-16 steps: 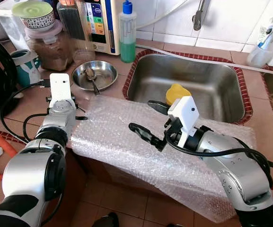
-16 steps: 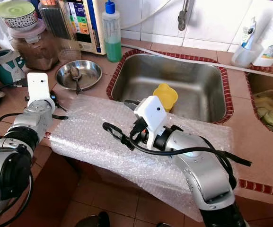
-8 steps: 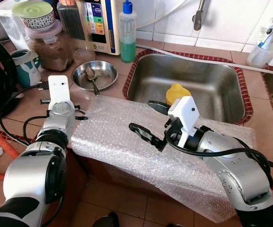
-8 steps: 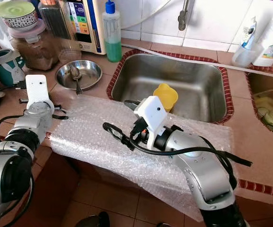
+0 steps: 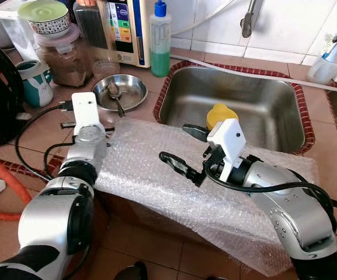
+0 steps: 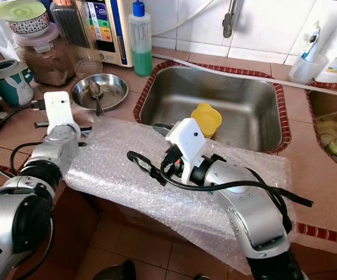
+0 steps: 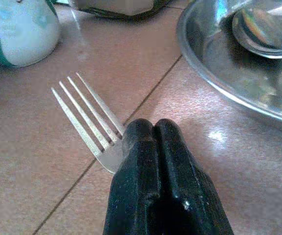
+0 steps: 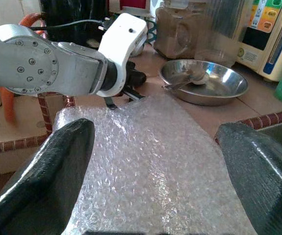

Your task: Kitchen organization

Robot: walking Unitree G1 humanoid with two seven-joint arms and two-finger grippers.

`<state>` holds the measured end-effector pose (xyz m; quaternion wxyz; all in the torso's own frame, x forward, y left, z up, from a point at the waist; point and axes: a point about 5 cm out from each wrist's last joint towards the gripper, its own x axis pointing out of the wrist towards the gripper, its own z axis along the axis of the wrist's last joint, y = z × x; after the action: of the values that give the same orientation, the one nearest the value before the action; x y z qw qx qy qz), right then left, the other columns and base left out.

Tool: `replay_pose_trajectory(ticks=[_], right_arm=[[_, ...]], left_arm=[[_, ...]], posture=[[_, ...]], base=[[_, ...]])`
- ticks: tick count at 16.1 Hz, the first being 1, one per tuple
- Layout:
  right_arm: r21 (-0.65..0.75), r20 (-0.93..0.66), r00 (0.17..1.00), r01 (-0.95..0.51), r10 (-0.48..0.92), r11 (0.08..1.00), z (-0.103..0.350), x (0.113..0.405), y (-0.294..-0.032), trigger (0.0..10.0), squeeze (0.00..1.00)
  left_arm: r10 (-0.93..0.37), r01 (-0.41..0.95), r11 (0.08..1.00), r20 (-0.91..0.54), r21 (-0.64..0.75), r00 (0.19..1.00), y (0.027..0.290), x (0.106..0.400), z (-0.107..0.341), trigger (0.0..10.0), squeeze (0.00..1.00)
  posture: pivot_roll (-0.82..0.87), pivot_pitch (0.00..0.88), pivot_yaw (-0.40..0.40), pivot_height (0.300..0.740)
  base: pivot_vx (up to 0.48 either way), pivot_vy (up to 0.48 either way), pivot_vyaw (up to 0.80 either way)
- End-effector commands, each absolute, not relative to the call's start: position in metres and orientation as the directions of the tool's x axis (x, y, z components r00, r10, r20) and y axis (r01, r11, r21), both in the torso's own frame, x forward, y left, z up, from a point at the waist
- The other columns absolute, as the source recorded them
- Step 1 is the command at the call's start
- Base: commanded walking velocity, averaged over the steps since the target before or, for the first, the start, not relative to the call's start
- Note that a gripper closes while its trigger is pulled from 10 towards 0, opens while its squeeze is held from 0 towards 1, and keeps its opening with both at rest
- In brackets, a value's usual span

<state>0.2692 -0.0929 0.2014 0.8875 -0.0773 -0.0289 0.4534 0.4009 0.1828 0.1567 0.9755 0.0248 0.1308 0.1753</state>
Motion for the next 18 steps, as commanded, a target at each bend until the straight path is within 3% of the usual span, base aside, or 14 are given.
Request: replay_pose_trajectory(ticks=[1,2,14,18], right_arm=[[-0.171,-0.014,0.585,-0.801,0.811,0.574,0.203,0.270,-0.093,10.0,0.00],[-0.171,-0.014,0.584,-0.801,0.811,0.574,0.203,0.271,-0.093,10.0,0.00],[-0.179,-0.010,0.573,-0.808,0.820,0.562,0.203,0.274,-0.091,10.0,0.00],[-0.179,-0.009,0.571,-0.809,0.821,0.560,0.204,0.273,-0.091,10.0,0.00]], left_arm=[[0.348,-0.341,0.937,-0.286,0.073,0.893,0.180,0.398,0.148,4.9,0.00],[0.357,-0.355,0.933,-0.266,0.058,0.895,0.182,0.399,0.153,10.0,1.00],[0.410,-0.414,0.910,-0.179,0.018,0.894,0.184,0.402,0.174,10.0,1.00],[0.450,-0.451,0.892,-0.131,0.020,0.883,0.196,0.403,0.187,10.0,1.00]], posture=[[-0.07,0.161,0.025,0.740],[-0.06,0.160,0.024,0.740],[-0.06,0.145,0.019,0.740],[-0.06,0.145,0.020,0.740]], base=[[0.000,0.000,0.00],[0.000,0.000,0.00],[0.000,0.000,0.00],[0.000,0.000,0.00]])
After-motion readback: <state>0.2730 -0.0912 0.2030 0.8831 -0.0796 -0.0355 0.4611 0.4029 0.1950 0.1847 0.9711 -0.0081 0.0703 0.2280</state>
